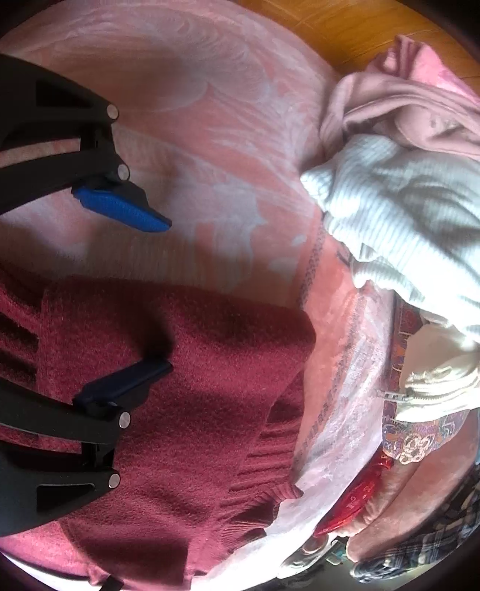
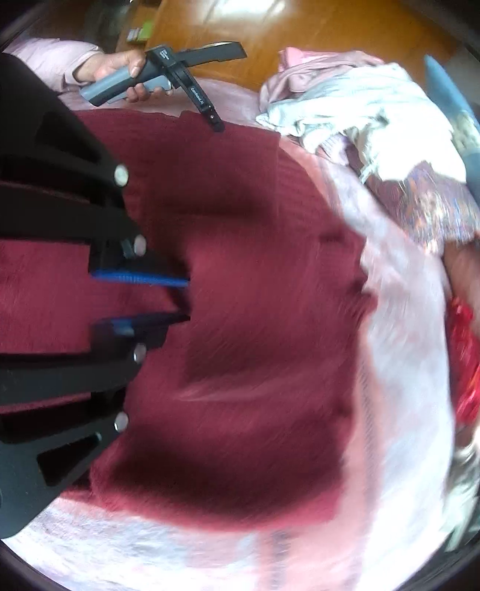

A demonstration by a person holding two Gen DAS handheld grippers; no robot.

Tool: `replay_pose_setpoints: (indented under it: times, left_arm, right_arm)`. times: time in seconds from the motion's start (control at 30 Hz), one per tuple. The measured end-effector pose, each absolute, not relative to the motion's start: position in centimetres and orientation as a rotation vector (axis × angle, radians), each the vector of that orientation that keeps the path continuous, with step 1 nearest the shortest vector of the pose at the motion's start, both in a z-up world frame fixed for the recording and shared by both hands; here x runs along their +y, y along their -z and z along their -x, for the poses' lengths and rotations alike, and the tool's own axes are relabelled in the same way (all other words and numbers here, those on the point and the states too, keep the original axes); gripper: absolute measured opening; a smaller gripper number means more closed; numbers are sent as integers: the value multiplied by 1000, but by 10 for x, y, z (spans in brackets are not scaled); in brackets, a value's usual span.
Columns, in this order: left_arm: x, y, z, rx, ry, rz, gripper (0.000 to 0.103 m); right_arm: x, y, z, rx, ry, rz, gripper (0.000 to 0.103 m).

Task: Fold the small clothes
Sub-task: 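Grasp the sweater edge with the right tool and fold it inward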

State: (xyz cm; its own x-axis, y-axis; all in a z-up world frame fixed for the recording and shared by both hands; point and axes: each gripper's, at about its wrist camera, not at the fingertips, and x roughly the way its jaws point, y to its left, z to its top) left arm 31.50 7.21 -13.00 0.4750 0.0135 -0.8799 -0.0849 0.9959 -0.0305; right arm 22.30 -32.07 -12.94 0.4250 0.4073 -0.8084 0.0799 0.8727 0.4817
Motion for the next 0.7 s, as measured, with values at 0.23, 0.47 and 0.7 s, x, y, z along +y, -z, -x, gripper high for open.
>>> replay_pose_setpoints:
  times: [0.23,0.47,0.7]
  left_arm:
    - [56,131,-313,1058,-52,38,74]
    - [49,135,-310,1059,-35,33,75]
    - [45,131,-308,1048,-16,59,75]
  right_arm:
    - [-352,129,-229,1067,-210,-617,51]
    - [-348,144,-245,1120,-191,-609,48]
    - [-336,124,-235,1083,-242,-482,2]
